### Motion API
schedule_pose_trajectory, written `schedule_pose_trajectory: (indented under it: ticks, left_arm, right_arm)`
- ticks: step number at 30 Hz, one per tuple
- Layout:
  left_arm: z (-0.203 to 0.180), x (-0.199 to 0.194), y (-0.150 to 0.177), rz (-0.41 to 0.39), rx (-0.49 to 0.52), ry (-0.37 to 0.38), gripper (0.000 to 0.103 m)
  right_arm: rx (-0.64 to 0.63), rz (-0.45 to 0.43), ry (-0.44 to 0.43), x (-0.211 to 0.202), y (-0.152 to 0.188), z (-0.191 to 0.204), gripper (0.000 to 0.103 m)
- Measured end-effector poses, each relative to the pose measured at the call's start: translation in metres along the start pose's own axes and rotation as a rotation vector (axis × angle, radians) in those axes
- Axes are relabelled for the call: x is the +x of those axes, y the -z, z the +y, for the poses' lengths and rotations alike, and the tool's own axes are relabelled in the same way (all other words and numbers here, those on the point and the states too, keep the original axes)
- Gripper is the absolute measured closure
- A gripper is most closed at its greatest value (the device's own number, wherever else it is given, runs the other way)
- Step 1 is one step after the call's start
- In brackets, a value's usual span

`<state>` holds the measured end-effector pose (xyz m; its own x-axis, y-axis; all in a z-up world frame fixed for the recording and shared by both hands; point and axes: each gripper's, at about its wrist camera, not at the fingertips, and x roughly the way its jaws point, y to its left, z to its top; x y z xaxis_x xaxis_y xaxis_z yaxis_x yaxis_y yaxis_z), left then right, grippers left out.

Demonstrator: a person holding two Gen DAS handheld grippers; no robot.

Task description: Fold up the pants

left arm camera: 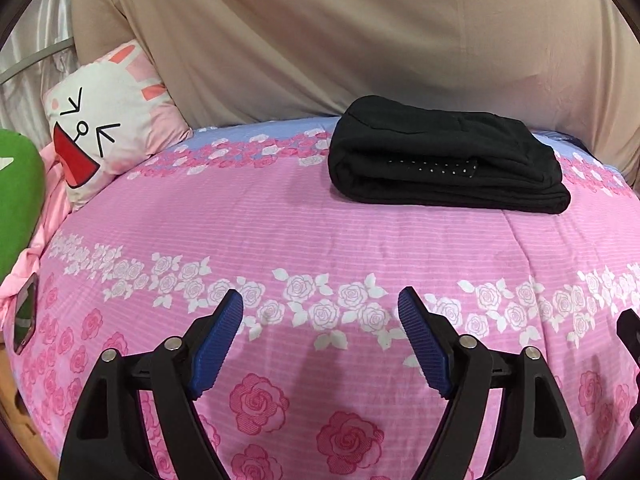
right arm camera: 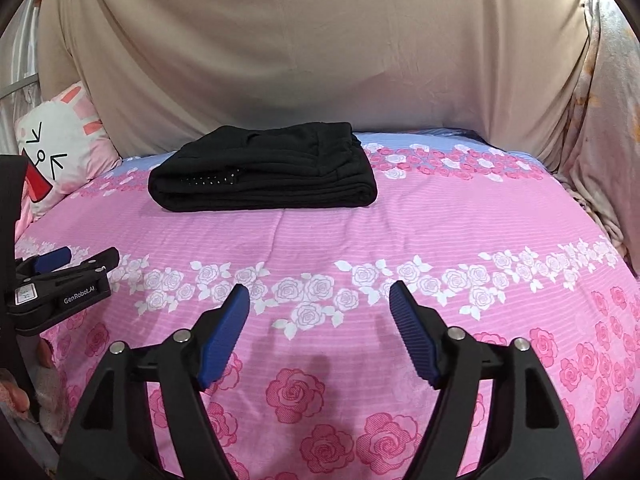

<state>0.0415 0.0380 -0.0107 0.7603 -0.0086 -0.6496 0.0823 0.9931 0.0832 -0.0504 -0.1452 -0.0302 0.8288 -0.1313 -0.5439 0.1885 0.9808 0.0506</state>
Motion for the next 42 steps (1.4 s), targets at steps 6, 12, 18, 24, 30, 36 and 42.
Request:
schedule_pose_trajectory:
  ticks: [6, 12, 18, 24, 30, 36, 42]
  left_arm:
    - [-0.006, -0.002, 0.003, -0.016, 0.020, -0.003, 0.025]
    - [-0.005, -0.001, 0.003, -0.011, 0.018, 0.003, 0.024]
    - [0.009, -0.001, -0.026, -0.007, -0.039, 0.114, 0.023]
    - [0.022, 0.058, -0.102, 0.055, -0.112, 0.230, 0.015]
    - [0.016, 0.134, -0.123, 0.140, -0.136, 0.307, 0.023]
    - [0.009, 0.108, -0.136, 0.063, -0.047, 0.311, 0.064]
    - [0.001, 0.103, -0.122, 0.051, 0.015, 0.227, 0.062]
  right_arm:
    - [0.010, 0.019, 0.005, 0.003, 0.000, -0.002, 0.030]
    - [0.015, 0.031, 0.006, 0.005, 0.000, -0.003, 0.030]
    - [0.010, 0.025, -0.003, 0.020, -0.021, -0.016, 0.030]
    - [0.066, 0.037, -0.023, 0.078, -0.087, -0.043, 0.014]
    - [0.092, 0.138, -0.016, 0.170, -0.116, -0.049, 0.018]
    - [0.117, 0.072, -0.110, 0.142, -0.131, -0.048, 0.080]
    - [0.100, 0.150, -0.001, 0.155, -0.107, -0.064, 0.093]
